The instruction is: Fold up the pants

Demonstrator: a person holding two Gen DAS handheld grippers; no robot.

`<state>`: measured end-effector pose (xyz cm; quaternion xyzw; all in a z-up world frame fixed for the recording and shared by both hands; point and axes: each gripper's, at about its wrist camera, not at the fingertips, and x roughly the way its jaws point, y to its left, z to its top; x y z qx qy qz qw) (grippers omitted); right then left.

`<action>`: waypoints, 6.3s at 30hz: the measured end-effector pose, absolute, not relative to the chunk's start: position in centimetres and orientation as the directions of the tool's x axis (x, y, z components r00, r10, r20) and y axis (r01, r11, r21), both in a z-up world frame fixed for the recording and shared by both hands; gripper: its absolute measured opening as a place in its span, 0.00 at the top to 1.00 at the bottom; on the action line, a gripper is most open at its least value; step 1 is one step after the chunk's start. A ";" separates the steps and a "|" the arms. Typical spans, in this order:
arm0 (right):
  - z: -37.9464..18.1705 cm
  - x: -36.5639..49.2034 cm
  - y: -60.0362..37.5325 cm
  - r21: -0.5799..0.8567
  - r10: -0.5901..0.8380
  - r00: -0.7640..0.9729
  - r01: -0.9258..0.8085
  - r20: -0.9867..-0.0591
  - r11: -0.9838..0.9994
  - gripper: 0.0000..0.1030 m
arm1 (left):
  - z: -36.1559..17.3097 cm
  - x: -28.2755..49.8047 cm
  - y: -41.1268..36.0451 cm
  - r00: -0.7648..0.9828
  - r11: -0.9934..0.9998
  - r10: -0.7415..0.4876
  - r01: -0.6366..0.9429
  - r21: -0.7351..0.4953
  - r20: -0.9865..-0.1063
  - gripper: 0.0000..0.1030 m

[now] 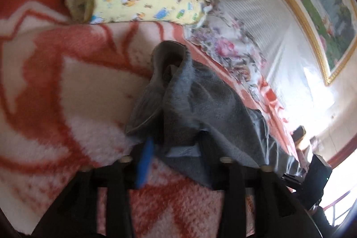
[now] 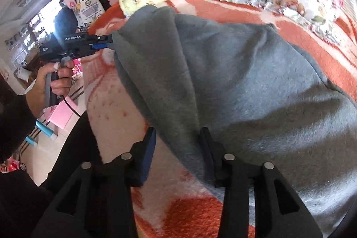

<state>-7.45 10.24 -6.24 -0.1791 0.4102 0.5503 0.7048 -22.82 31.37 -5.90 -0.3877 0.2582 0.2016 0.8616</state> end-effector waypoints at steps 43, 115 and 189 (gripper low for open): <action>-0.8 11.7 20.5 0.435 0.740 0.213 -0.694 -0.637 0.574 0.87 | 0.8 -24.9 29.9 0.825 0.617 0.368 -0.562 -0.551 -0.429 0.77; -3.7 7.2 -26.9 0.461 0.457 0.597 -0.159 -0.659 0.873 0.95 | -6.0 -0.6 1.3 0.292 0.928 -0.200 0.362 -0.086 -0.935 0.96; -5.6 8.5 -36.8 0.825 0.539 0.741 0.037 -0.401 0.564 0.79 | -4.1 33.6 -22.2 0.308 0.796 -0.428 0.574 -0.193 -0.850 0.86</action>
